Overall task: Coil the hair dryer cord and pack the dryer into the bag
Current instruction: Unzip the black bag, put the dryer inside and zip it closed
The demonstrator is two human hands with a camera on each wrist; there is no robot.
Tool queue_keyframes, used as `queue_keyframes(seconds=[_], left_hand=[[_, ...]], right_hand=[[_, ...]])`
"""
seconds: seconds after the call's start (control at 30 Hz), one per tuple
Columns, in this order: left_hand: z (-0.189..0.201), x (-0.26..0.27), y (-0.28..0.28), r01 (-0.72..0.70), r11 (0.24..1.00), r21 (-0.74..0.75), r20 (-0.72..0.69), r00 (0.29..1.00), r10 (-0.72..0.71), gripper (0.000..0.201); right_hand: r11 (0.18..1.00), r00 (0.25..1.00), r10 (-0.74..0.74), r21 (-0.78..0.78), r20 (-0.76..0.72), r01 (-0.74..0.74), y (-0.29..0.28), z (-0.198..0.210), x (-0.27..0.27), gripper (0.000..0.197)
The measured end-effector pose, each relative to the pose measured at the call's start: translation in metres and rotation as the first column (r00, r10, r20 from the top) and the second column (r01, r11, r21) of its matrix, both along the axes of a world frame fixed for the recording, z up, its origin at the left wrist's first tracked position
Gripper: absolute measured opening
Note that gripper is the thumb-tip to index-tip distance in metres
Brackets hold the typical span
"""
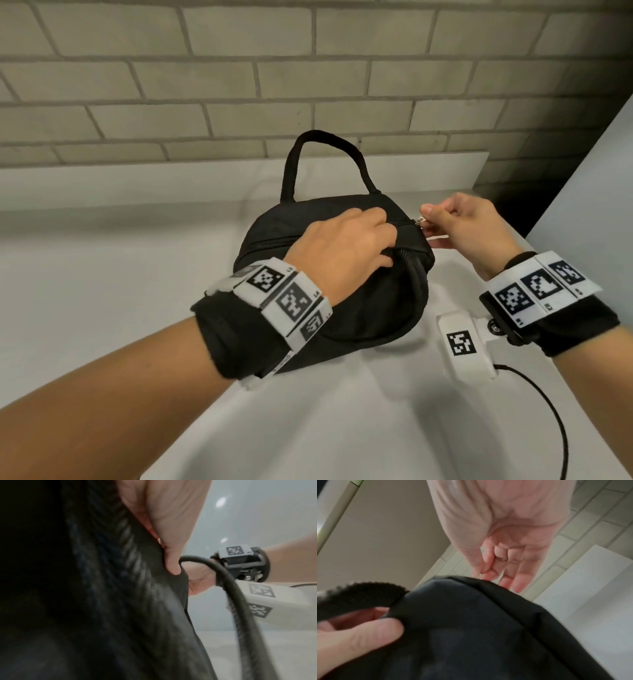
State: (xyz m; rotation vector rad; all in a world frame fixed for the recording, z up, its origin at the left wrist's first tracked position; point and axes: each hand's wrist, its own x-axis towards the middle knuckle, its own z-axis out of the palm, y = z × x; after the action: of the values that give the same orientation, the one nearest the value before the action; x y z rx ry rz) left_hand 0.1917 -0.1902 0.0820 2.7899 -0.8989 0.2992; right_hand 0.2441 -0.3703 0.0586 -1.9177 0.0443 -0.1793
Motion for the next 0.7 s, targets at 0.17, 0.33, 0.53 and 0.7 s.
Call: queue_keyframes(seconds=[0.17,0.33,0.53,0.7], left_hand=[[-0.003,0.003,0.004,-0.080,0.952,-0.295,-0.035,0.997,0.074,0.020],[-0.006,0.003,-0.005,-0.097,0.962,-0.255,-0.036,0.995,0.090,0.019],[-0.001,0.007,0.007,-0.126,0.960,-0.251,-0.022,0.992,0.124,0.021],[0.005,-0.008,0.047,-0.157,0.795,-0.586,-0.080,0.987,0.136,0.027]], right_hand=[[0.997,0.988,-0.064,-0.038,-0.143,0.060,-0.025,-0.035,0.002,0.023],[1.000,0.879,0.001,-0.004,-0.477,-0.003,-0.024,-0.080,-0.003,0.027],[0.872,0.993,-0.081,-0.476,0.091,0.115,-0.021,-0.061,-0.011,0.028],[0.585,0.639,0.555,-0.796,0.532,0.154,-0.016,-0.043,-0.050,0.041]])
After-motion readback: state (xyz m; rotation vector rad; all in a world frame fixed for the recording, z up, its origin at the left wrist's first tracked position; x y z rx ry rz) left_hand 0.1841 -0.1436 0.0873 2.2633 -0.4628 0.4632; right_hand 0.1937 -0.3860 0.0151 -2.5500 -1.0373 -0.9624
